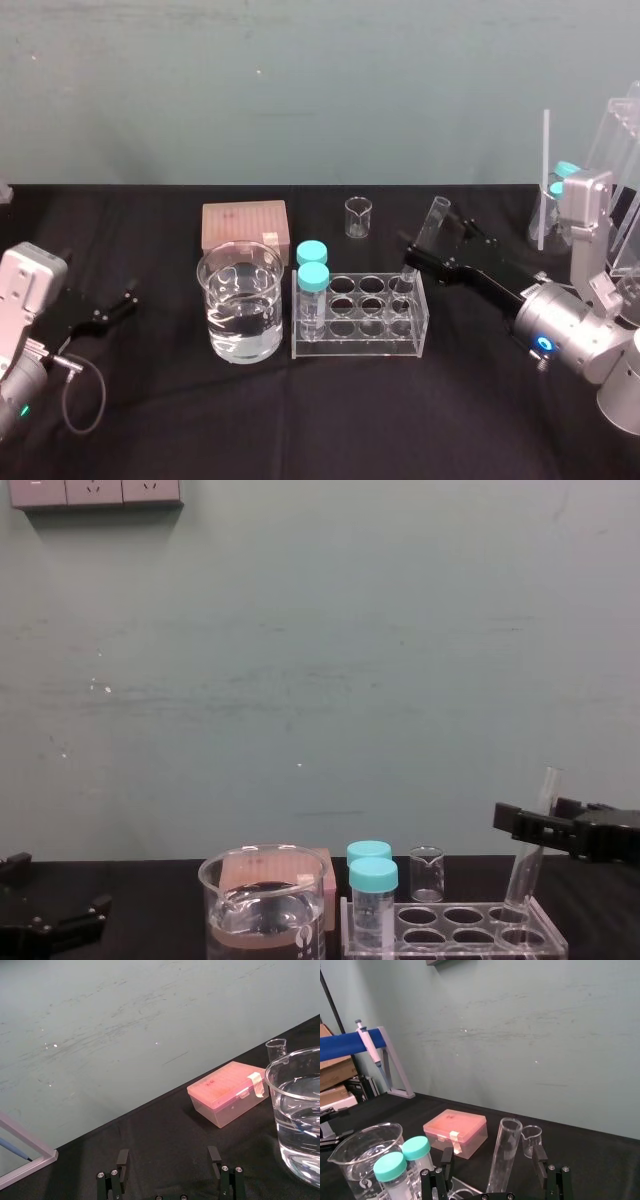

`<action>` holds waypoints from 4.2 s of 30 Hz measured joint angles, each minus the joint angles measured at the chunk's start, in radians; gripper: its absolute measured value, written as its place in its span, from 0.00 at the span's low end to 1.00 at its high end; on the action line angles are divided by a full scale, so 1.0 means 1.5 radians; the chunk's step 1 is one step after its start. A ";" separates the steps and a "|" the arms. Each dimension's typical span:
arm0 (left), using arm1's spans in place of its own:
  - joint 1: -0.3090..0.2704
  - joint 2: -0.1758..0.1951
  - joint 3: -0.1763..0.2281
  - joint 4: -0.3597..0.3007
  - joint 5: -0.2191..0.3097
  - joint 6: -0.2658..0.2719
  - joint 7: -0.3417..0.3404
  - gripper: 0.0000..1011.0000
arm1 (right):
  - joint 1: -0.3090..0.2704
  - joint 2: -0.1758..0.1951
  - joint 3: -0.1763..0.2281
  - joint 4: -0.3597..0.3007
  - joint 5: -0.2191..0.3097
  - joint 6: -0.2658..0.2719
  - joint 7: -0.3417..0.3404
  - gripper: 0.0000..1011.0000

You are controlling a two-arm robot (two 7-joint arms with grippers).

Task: Hold the test tube with one hand and immerse one end into the beaker, then return it to the test tube rack.

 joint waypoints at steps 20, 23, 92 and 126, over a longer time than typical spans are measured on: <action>0.000 0.000 0.000 0.000 0.000 0.000 0.000 0.99 | 0.025 -0.024 0.000 0.041 -0.033 0.014 0.005 0.99; 0.000 0.000 0.000 0.000 0.000 0.000 0.000 0.99 | 0.025 -0.024 0.000 0.041 -0.033 0.014 0.005 0.99; 0.000 0.000 0.000 0.000 0.000 0.000 0.000 0.99 | 0.034 -0.013 -0.022 0.030 -0.065 -0.021 0.048 0.24; 0.000 0.000 0.000 0.000 0.000 0.000 0.000 0.99 | 0.044 0.003 0.009 -0.025 -0.044 -0.047 0.073 0.24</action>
